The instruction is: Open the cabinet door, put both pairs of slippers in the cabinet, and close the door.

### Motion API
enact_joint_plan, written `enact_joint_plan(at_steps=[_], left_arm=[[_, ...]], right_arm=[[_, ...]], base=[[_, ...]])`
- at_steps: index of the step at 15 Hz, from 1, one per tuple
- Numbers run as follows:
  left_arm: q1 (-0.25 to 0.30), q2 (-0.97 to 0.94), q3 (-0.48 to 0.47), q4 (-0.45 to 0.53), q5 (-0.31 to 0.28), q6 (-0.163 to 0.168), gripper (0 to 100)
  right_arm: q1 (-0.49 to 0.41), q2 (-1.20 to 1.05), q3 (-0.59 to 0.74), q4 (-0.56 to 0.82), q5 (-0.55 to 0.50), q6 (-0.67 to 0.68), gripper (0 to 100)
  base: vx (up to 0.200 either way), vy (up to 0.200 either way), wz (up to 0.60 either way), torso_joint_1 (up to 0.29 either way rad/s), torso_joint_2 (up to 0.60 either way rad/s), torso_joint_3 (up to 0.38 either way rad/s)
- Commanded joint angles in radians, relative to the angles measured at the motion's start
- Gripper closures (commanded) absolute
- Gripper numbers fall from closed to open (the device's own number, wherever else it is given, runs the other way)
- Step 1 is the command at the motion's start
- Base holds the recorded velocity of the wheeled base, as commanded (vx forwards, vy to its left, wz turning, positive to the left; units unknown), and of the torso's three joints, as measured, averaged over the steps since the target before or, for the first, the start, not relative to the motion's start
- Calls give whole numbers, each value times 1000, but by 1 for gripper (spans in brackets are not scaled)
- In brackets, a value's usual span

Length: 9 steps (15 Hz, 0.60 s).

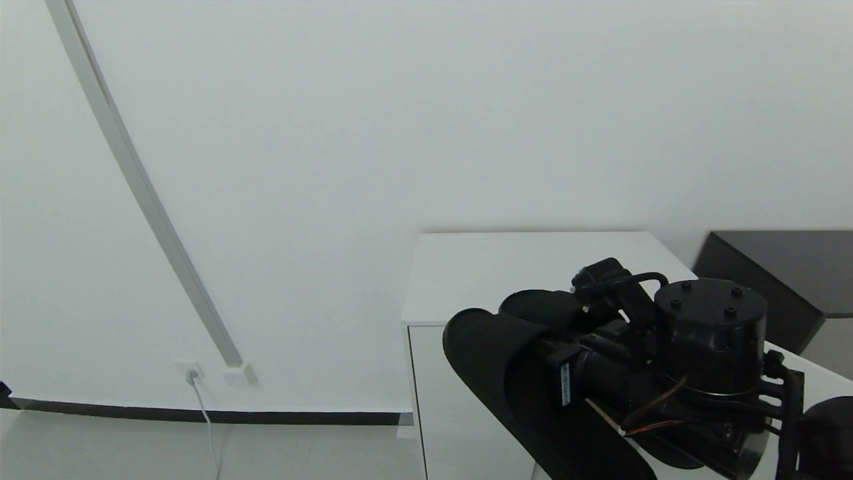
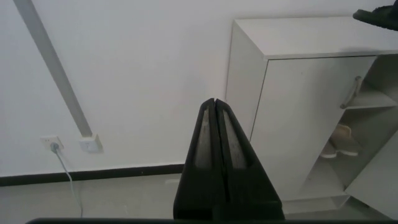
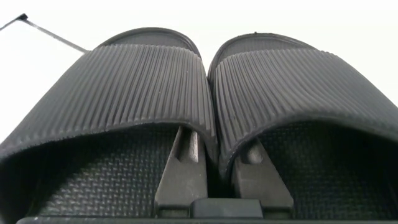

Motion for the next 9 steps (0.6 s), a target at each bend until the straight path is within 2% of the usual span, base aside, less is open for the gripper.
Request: enact_joint_plan(at_steps=[1, 9], left_arm=[[0, 0, 0, 0, -2, -1, 100], [0, 0, 0, 0, -2, 1, 100]], right_arm=[[2, 8, 1, -2, 0, 0, 100], [7, 20, 7, -6, 3, -2, 100]], base=[[0, 0, 0, 0, 0, 0], [0, 0, 0, 0, 0, 0]])
